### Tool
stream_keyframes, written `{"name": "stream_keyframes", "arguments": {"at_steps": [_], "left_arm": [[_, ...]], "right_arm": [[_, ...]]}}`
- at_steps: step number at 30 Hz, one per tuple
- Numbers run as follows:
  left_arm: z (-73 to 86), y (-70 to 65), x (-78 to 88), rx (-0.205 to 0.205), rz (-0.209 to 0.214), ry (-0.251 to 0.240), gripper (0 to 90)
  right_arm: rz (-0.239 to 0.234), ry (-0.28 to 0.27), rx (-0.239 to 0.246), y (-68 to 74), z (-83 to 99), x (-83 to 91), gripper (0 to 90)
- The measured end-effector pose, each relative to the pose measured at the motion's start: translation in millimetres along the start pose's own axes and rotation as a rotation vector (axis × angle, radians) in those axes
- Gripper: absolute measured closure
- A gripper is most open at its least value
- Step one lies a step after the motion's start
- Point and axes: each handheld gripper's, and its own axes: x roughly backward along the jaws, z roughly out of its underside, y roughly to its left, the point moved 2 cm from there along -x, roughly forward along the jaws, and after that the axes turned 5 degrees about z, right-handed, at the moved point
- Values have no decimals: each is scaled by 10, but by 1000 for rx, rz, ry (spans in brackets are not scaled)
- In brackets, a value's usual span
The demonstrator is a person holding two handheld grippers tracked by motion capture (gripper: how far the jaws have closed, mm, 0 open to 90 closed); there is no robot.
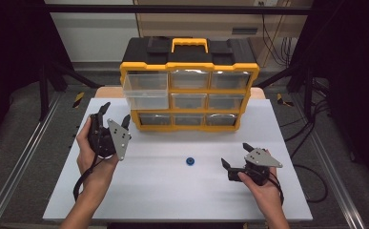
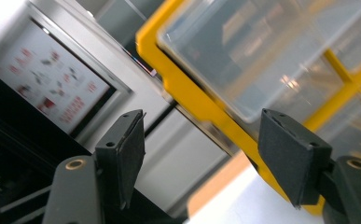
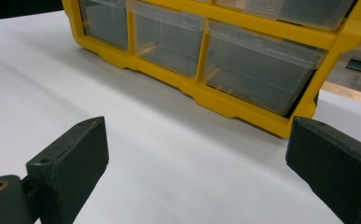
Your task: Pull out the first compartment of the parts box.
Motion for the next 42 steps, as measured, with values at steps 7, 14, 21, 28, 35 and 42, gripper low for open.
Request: {"name": "stream_keyframes", "arguments": {"at_steps": [7,14,21,28,35,42], "left_arm": [[159,-56,-29,81,75,29,258],[305,-109,-18,139,116,55,182],[473,-194,-50,175,174,79,135],[713,-360,-58,291,298,86,78],[856,-346,-31,381,395,46,52],[936,-346,77,427,455,-7,42]], "right_arm": [[-7,1,6,43,-31,-5,62],[-36,51,0,91,-55,-31,63],[-42,109,-27,116,-86,-52,70],[-47,120,-16,230,-166,-49,75],[-95,128,-16,368,-373,-62,95],[-140,260,21,500,-557,-268,93]]}}
